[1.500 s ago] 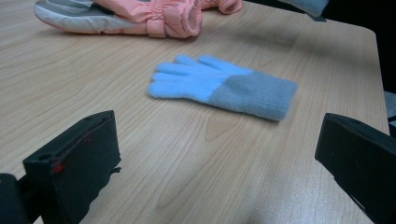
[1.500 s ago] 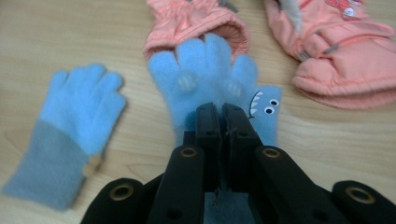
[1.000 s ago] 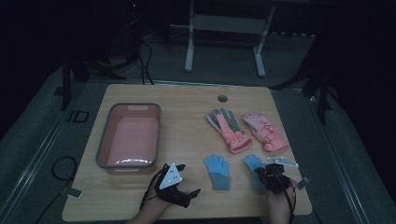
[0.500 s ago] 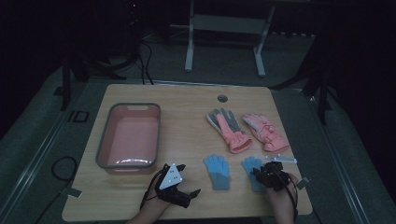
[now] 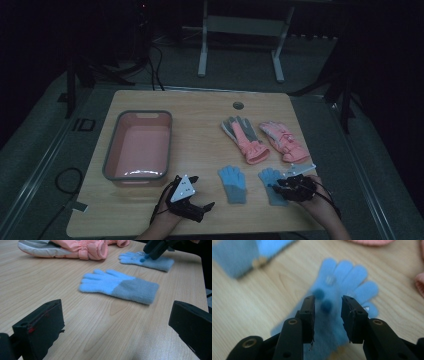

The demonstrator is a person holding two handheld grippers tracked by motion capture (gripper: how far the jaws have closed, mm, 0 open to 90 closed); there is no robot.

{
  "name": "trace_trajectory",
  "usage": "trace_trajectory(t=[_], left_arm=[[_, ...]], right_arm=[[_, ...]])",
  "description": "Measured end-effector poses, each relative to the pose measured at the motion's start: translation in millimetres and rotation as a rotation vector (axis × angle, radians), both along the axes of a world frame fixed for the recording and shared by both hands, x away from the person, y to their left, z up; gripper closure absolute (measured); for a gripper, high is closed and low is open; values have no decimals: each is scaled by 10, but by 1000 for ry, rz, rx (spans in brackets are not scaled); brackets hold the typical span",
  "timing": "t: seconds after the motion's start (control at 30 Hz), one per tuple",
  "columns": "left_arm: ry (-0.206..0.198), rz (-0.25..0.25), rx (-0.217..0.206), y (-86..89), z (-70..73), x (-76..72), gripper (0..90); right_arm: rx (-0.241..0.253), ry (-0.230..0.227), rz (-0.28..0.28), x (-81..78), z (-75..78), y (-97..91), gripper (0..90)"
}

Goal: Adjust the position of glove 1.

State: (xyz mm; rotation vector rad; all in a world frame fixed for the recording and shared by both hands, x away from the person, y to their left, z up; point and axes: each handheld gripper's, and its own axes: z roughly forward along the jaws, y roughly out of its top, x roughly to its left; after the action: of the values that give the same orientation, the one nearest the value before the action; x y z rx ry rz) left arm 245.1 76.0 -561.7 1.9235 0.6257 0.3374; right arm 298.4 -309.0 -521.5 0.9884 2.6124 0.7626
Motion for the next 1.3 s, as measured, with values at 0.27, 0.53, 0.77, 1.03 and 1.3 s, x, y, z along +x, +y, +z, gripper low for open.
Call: trace_trajectory(t=[0.27,0.53,0.77,1.03,1.3], left_arm=[[-5,-1,3,-2,0,-5,0],[-8,-1,6,-3,0,-6,0],[-6,0,4,-1,0,-3,0],[-10,0,7,-3,1,-6,1],[-15,-2,9,-9,0,-14,0]], right_arm=[[32,7,-4,30,-130,-26,618],[40,-26,-120,-58,-150,30,848],[93,-84,-174,-65,230,176,854],[103,-123,-91,-24,571,593,854],[128,-113,8,-39,635,1035,853]])
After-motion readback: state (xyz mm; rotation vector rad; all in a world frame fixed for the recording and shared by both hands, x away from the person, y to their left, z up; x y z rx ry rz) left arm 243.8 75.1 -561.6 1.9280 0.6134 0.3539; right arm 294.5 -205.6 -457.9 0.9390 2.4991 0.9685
